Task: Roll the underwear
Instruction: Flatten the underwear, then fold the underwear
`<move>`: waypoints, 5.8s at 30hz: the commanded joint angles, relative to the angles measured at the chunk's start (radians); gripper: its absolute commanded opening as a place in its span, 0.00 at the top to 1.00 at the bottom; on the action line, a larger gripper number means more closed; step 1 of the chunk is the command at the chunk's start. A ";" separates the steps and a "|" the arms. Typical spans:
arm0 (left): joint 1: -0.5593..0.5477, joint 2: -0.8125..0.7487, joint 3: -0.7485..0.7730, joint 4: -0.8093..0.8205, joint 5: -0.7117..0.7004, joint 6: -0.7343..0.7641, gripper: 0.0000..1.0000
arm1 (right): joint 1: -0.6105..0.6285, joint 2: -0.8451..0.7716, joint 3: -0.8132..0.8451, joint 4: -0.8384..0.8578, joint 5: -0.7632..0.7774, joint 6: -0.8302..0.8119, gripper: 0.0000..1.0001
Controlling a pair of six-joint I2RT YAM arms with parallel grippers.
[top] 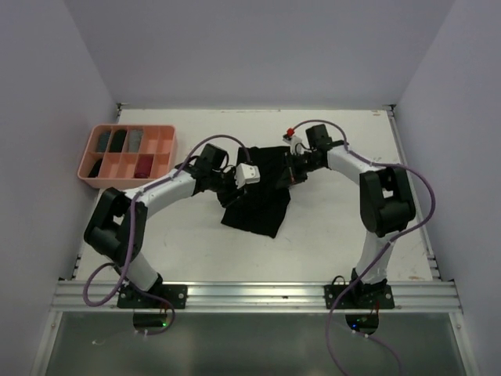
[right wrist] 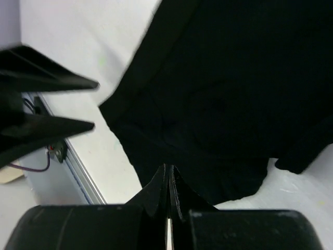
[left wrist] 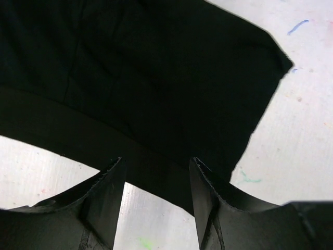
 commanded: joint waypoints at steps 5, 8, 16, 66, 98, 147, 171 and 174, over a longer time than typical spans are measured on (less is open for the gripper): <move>0.059 0.079 0.027 0.093 0.123 -0.078 0.44 | 0.024 0.200 -0.027 0.104 0.031 0.054 1.00; 0.061 0.051 -0.004 0.006 0.174 0.057 0.43 | 0.026 0.288 -0.021 0.123 0.086 0.081 1.00; -0.010 -0.191 -0.230 -0.088 0.041 0.451 0.39 | 0.030 0.302 0.008 -0.013 0.025 0.014 0.96; -0.166 -0.237 -0.130 -0.679 0.224 0.651 1.00 | 0.208 0.280 0.338 -0.127 0.018 -0.175 0.90; 0.079 0.365 0.508 -0.699 0.232 0.444 1.00 | 0.274 0.371 0.027 0.144 -0.087 -0.075 0.92; 0.099 0.721 0.479 -0.462 0.159 -0.127 1.00 | 0.688 -0.355 -0.191 -0.113 0.569 -0.554 0.54; 0.097 0.743 0.458 -0.453 0.123 -0.132 1.00 | 0.716 -0.347 -0.263 -0.054 0.462 -0.606 0.43; 0.097 0.746 0.456 -0.450 0.123 -0.130 1.00 | 0.730 -0.318 -0.258 -0.040 0.462 -0.598 0.43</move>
